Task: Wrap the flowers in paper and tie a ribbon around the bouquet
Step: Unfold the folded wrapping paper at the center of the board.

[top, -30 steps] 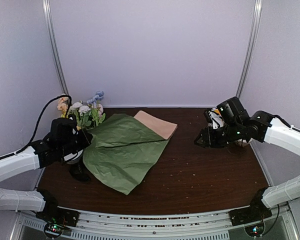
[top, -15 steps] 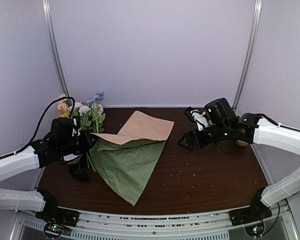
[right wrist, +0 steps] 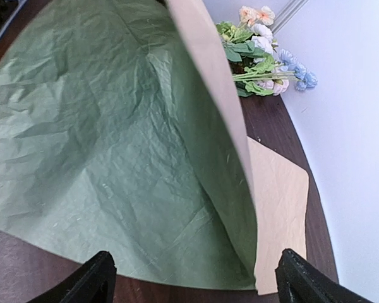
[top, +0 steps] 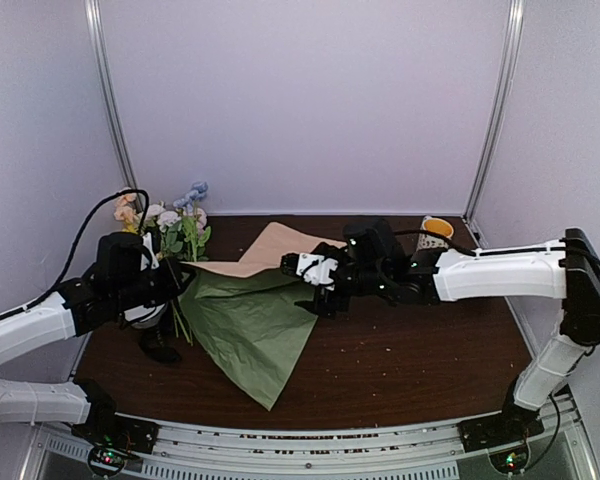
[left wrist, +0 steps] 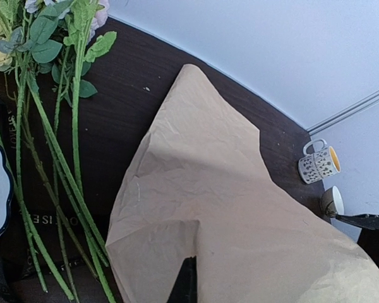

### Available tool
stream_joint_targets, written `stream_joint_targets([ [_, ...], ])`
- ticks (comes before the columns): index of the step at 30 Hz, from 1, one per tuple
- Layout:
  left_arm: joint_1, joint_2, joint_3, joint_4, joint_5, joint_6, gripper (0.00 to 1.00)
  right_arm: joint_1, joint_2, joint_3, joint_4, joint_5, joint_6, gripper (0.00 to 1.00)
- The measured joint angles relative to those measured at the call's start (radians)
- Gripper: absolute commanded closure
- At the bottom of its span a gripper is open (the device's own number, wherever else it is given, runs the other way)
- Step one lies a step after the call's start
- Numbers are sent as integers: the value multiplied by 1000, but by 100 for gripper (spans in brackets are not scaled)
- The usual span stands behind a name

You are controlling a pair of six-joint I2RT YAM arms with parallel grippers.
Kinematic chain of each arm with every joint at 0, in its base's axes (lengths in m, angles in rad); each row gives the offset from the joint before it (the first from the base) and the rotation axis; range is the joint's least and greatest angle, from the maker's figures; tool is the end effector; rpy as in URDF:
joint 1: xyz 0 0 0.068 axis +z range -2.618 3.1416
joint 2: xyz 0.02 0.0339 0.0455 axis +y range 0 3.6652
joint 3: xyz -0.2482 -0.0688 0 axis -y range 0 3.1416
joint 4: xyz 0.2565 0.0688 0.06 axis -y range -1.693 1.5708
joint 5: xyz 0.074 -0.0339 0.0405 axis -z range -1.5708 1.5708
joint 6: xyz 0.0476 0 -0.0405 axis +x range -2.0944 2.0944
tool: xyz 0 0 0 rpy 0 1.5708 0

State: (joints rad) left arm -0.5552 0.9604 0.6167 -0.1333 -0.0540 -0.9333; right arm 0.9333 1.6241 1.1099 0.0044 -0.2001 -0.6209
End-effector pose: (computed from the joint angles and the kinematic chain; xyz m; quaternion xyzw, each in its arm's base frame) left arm 0.2116 -0.1282 0.2311 -0.1742 0.8360 -0.3352 0.3980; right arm 0.2253 0.3201 0.2286 -0.6378 0.5764 0.1634 0.4839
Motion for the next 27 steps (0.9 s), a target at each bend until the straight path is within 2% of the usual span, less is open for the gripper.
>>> stream_joint_targets([
  [3, 0, -6, 0, 0, 6, 3, 100, -2, 115, 107, 2, 10, -55, 24],
  [4, 0, -8, 0, 0, 7, 5, 100, -3, 137, 130, 7, 14, -63, 30],
  [8, 0, -15, 0, 1, 10, 10, 100, -9, 196, 185, 21, 20, -68, 69],
  [10, 0, -19, 0, 0, 11, 12, 100, -10, 204, 191, 19, 16, -76, 97],
  [11, 0, -20, 0, 1, 11, 13, 100, -11, 205, 192, 15, 12, -80, 100],
  [16, 0, -21, 0, -1, 14, 48, 100, -17, 203, 245, -56, -6, -69, 100],
  [22, 0, -24, 72, -56, 57, 225, 100, -21, 115, 351, -253, -24, -33, 100],
  [24, 0, -32, 126, -77, 98, 323, 90, -21, 51, 389, -335, -31, -18, 100],
  [27, -5, -59, 192, -82, 181, 464, 62, -7, -63, 454, -471, -39, 7, 100],
])
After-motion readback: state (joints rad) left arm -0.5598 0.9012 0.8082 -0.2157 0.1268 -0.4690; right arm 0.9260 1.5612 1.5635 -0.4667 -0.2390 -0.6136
